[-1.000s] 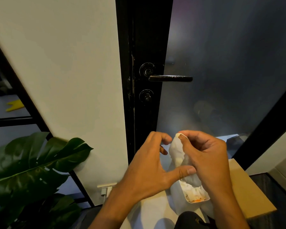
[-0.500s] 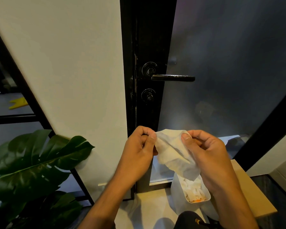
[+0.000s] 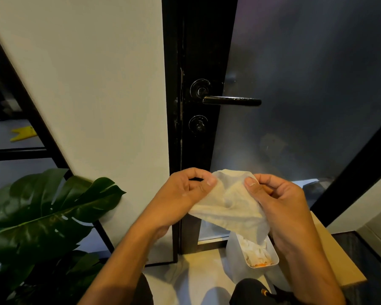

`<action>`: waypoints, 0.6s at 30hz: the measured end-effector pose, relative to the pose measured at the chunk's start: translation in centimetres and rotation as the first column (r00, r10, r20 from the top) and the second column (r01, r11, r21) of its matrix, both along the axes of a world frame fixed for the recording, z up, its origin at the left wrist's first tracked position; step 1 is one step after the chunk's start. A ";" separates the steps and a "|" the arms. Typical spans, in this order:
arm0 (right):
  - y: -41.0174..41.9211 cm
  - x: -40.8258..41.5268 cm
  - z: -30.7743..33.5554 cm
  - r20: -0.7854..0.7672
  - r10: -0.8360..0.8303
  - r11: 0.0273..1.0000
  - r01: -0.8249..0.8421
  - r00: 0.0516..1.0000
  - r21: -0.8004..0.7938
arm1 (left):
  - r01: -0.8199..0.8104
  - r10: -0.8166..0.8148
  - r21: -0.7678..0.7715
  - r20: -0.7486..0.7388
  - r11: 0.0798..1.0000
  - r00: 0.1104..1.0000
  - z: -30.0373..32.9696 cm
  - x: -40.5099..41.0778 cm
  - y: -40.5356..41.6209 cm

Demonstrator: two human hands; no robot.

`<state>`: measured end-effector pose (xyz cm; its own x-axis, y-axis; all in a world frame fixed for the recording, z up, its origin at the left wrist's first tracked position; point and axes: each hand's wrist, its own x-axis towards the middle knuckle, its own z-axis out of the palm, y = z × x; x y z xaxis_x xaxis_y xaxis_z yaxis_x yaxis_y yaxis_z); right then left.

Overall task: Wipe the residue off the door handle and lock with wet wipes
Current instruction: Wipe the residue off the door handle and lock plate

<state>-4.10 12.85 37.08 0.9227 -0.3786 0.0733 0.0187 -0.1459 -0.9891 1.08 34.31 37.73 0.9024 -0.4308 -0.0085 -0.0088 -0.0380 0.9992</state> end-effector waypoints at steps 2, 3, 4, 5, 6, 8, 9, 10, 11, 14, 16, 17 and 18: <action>-0.1 0.0 0.1 -0.008 0.011 1.000 -0.011 1.000 -0.008 | 0.085 -0.085 0.042 0.005 0.995 0.996 0.2 0.3 0.6; -0.1 0.0 0.1 -0.013 0.018 1.000 -0.018 1.000 -0.010 | 0.098 -0.100 0.066 0.033 0.993 0.994 0.2 0.4 0.8; -0.2 0.0 0.2 -0.018 0.025 1.000 -0.025 1.000 -0.015 | 0.090 -0.095 0.079 0.063 0.993 0.994 0.1 0.6 0.9; -0.2 0.0 0.2 -0.020 0.030 0.999 -0.031 0.999 -0.025 | 0.068 -0.073 0.072 0.083 0.995 0.994 0.0 0.7 1.0; -0.2 0.0 0.3 -0.023 0.034 0.999 -0.034 0.999 -0.037 | 0.036 -0.040 0.046 0.089 0.998 0.995 -0.1 0.8 1.0; -0.1 0.1 0.4 -0.026 0.035 0.998 -0.036 0.999 -0.052 | -0.030 0.031 -0.016 0.088 0.999 0.996 -0.3 1.0 1.0; -0.2 0.1 0.4 -0.026 0.032 0.998 -0.033 0.999 -0.055 | -0.063 0.066 -0.036 0.095 0.997 0.993 -0.4 1.1 1.0; -0.2 0.1 0.4 -0.027 0.028 0.998 -0.030 0.999 -0.055 | -0.092 0.097 -0.056 0.103 0.994 0.990 -0.4 1.2 1.0; -0.2 0.1 0.3 -0.027 0.023 0.998 -0.025 0.999 -0.055 | -0.119 0.126 -0.075 0.106 0.990 0.986 -0.3 1.2 1.1; -0.1 0.3 -0.1 -0.028 0.009 0.999 -0.011 1.000 -0.050 | -0.169 0.178 -0.115 0.069 0.979 0.982 0.0 1.5 1.3; 0.2 0.4 -0.3 -0.029 0.011 0.999 -0.012 1.000 -0.045 | -0.196 0.194 -0.213 -0.031 0.957 0.981 0.0 1.8 1.3; 0.3 0.5 -0.4 -0.028 0.010 0.999 -0.012 1.000 -0.041 | -0.223 0.192 -0.310 -0.126 0.924 0.973 -0.1 1.8 1.2; 0.5 0.6 -0.4 -0.026 0.010 0.999 -0.011 1.000 -0.043 | -0.257 0.167 -0.417 -0.241 0.872 0.956 -0.3 1.8 0.9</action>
<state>-3.54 13.32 36.64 0.9284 -0.3658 0.0655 -0.0048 -0.1881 -0.9821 2.84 35.19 37.42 0.9724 -0.2288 -0.0454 0.1420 0.4261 0.8935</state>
